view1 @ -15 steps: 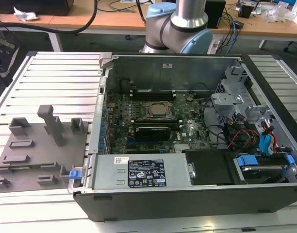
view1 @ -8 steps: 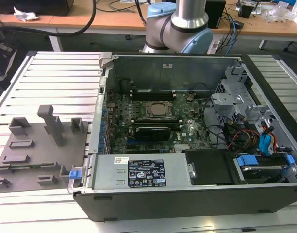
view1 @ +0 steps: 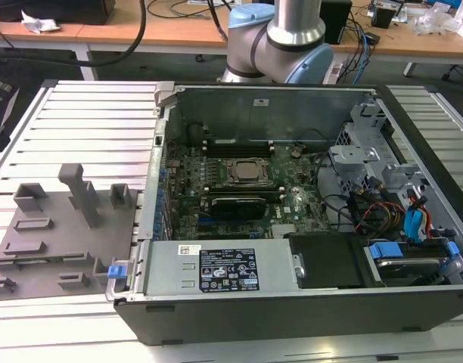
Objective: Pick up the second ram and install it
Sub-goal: 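Reach for the second ram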
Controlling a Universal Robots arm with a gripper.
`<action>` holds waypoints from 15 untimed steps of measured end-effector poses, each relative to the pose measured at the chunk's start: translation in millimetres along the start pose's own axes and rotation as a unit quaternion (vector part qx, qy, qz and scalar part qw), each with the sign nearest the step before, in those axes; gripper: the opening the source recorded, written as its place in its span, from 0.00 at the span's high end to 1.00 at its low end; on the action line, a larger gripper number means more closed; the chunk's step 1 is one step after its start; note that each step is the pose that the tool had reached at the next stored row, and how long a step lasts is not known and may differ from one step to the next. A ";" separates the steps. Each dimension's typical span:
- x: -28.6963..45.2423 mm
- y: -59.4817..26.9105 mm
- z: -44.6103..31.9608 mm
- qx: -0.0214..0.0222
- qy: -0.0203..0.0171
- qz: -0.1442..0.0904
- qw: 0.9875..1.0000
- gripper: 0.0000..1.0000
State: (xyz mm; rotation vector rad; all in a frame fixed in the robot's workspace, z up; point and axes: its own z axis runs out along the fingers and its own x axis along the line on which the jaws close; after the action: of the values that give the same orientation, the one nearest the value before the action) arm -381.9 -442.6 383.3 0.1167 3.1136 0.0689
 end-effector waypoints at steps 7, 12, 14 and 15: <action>-1.2 -16.0 -0.5 0.000 0.000 0.000 1.000 0.89; -2.4 -32.0 -1.1 0.000 0.000 0.000 1.000 0.89; -3.4 -44.9 -1.5 0.000 0.000 0.000 1.000 0.89; -3.7 -49.2 -1.7 0.000 0.000 0.000 1.000 0.89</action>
State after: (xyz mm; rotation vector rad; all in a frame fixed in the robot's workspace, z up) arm -382.0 -491.9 382.9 0.1168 3.1137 0.0687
